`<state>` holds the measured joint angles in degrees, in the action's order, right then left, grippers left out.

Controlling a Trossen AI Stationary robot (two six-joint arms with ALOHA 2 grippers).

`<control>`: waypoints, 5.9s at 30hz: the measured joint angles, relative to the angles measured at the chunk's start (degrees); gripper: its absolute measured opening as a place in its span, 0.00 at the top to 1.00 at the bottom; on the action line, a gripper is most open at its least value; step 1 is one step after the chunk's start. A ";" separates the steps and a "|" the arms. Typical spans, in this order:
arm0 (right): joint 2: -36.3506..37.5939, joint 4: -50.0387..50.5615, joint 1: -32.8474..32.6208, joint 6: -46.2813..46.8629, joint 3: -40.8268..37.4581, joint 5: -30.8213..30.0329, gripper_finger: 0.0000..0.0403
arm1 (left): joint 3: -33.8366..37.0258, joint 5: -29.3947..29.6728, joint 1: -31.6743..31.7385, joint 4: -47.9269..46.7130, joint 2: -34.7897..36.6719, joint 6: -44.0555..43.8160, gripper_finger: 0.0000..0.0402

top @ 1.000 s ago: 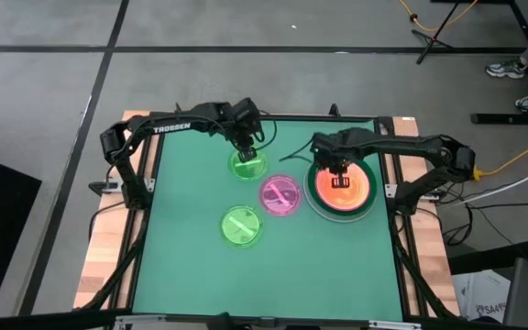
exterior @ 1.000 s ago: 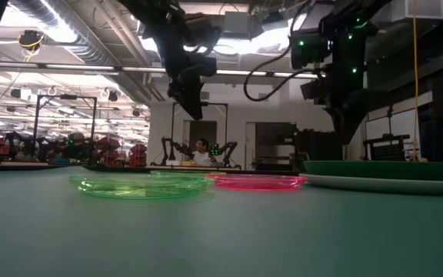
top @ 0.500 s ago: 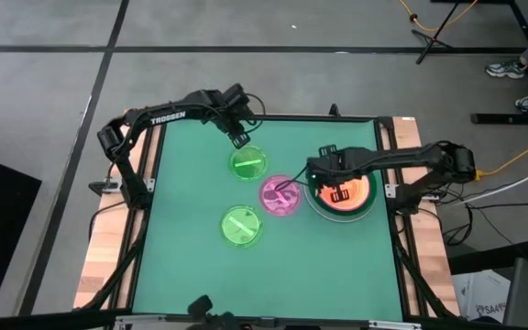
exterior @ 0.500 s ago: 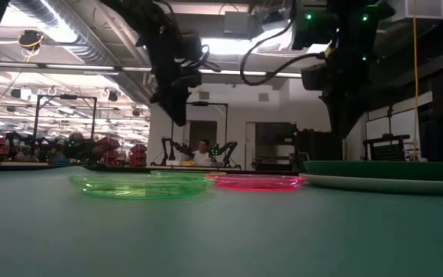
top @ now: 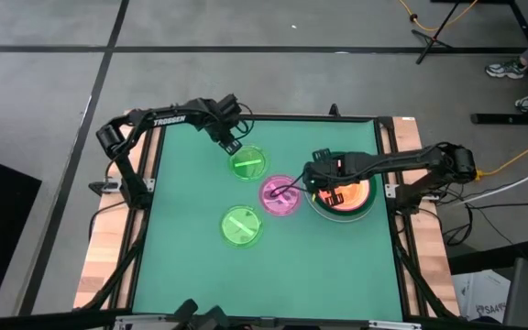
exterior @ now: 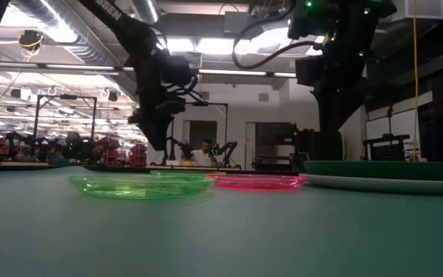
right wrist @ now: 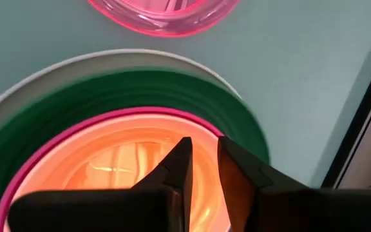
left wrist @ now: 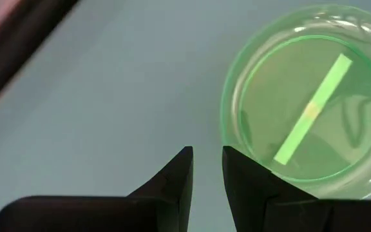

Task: Stack plastic plates
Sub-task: Stack the top light green plate on top of the orange plate

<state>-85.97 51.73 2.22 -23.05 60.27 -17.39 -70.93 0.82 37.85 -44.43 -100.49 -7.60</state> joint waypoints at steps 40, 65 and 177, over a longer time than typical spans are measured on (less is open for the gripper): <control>-0.02 -4.14 0.04 -2.95 0.02 0.07 0.84 | 16.93 -12.59 0.49 20.10 0.00 -10.05 0.81; -0.02 -5.64 0.04 -2.93 0.02 -0.01 0.84 | 16.95 -11.46 0.47 20.26 0.00 -10.07 0.94; 6.99 -15.63 14.69 0.40 10.40 0.50 0.67 | 2.77 26.53 -26.39 54.34 -0.02 5.42 1.00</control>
<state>-78.98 36.10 16.91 -22.65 70.67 -16.88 -68.16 27.35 11.46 9.91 -100.51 -2.18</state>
